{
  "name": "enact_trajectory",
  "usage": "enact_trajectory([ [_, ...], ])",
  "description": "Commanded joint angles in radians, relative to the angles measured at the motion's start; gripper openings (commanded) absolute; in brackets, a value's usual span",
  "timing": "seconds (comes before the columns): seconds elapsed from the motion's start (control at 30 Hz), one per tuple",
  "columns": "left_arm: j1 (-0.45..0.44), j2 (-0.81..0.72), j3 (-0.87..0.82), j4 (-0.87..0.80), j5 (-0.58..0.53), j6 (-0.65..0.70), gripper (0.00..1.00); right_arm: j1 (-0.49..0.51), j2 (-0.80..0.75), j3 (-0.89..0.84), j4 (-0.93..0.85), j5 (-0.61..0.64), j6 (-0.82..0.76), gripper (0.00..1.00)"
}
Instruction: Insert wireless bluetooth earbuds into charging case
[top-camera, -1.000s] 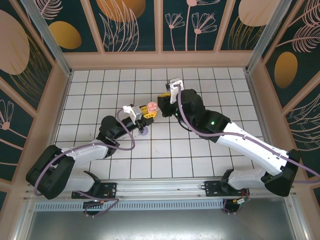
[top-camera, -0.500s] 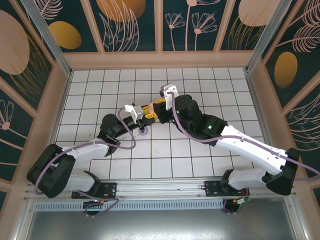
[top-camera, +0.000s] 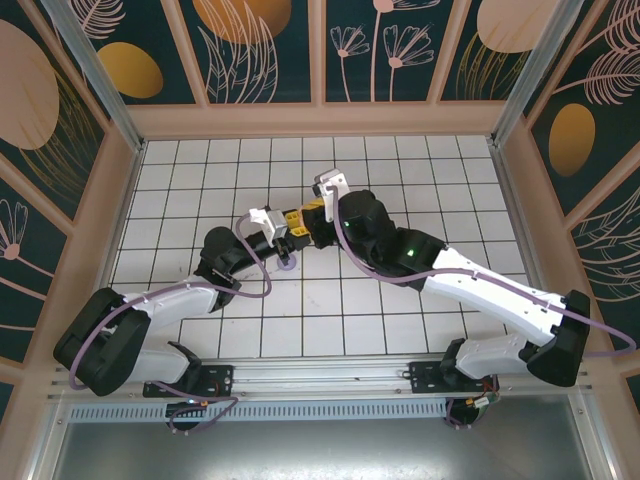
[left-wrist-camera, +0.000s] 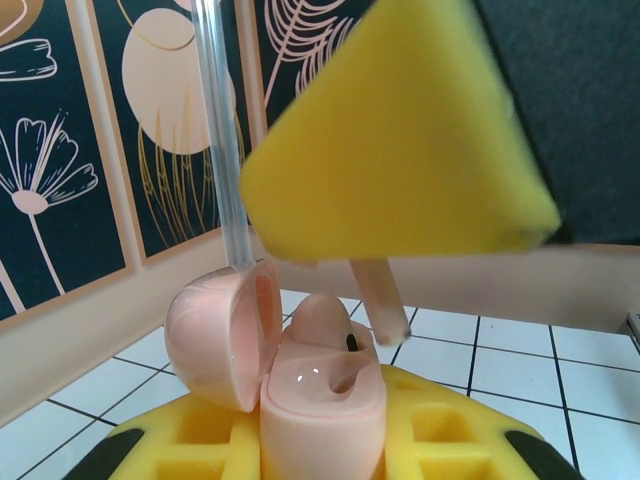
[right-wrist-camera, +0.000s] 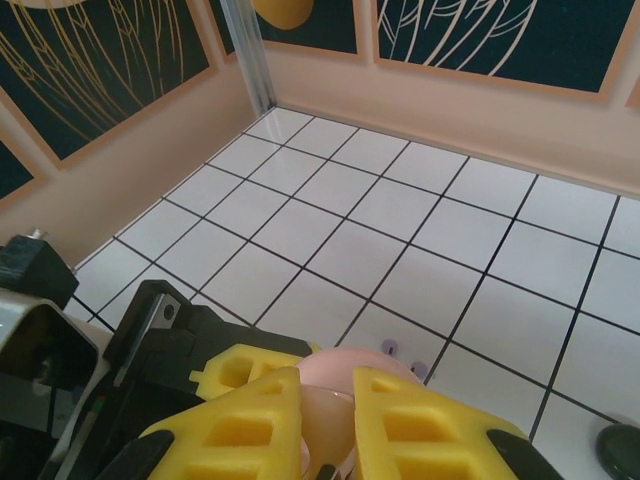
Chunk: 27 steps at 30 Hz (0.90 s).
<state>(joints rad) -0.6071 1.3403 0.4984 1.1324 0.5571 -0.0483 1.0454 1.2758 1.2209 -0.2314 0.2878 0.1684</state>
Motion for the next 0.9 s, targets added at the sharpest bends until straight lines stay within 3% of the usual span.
enact_trajectory([
  [0.0, 0.007, -0.005, 0.026, 0.016, 0.025, 0.005, 0.0, 0.008, 0.011, -0.013, 0.023, 0.017, -0.012, 0.16],
  [0.47, 0.006, -0.024, 0.019, 0.019, 0.029, 0.004, 0.0, 0.001, 0.02, -0.023, 0.003, 0.073, -0.015, 0.15],
  [0.87, 0.007, -0.034, 0.022, 0.017, 0.026, -0.002, 0.0, 0.007, 0.021, -0.025, -0.033, 0.027, -0.045, 0.15],
])
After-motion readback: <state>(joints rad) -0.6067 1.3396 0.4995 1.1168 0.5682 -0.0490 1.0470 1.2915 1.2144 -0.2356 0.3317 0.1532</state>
